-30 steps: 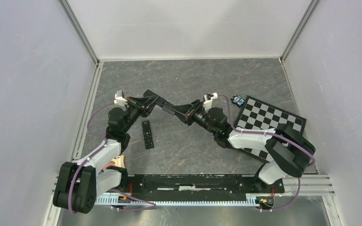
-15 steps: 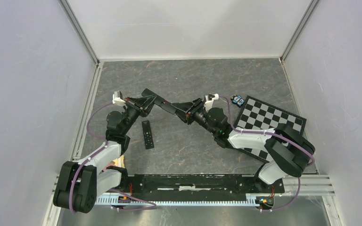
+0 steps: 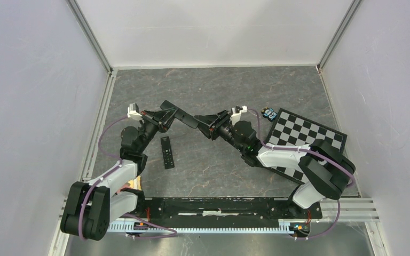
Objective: Load the batteries into the remote control
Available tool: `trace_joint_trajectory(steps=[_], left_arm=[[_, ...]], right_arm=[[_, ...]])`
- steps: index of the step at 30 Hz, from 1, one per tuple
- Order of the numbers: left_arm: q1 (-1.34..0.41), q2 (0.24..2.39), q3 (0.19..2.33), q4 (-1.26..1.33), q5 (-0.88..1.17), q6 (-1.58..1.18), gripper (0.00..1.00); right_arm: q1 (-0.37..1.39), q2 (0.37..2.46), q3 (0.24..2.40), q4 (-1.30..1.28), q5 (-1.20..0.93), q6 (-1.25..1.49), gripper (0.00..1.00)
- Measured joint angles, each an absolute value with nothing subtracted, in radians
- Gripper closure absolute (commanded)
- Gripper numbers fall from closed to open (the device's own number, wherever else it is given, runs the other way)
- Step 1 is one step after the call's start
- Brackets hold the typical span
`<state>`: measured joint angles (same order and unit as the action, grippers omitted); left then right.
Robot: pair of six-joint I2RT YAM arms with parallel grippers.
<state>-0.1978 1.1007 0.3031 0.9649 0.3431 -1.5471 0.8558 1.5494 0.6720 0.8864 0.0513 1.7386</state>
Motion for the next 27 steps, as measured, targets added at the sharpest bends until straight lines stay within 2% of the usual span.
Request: trace_joint_trajectory(steps=[4, 9, 12, 23, 27], left_arm=[[-0.198, 1.087, 0.303, 0.909, 0.343, -1.547, 0.98], [-0.198, 1.066, 0.303, 0.821, 0.342, -1.547, 0.98], [-0.198, 1.066, 0.303, 0.776, 0.342, -1.547, 0.98], [-0.198, 1.067, 0.335, 0.712, 0.341, -1.547, 0.98], [-0.198, 1.067, 0.336, 0.707, 0.342, -1.547, 0.98]], right_arm=[[0.855, 1.552, 0.672, 0.866, 0.077, 1.739, 0.51], [0.855, 1.555, 0.672, 0.854, 0.1, 1.731, 0.34], [0.855, 1.555, 0.665, 0.86, 0.112, 1.715, 0.27], [0.855, 1.533, 0.636, 0.853, 0.054, 1.578, 0.24], [0.855, 1.525, 0.636, 0.853, 0.025, 1.534, 0.27]])
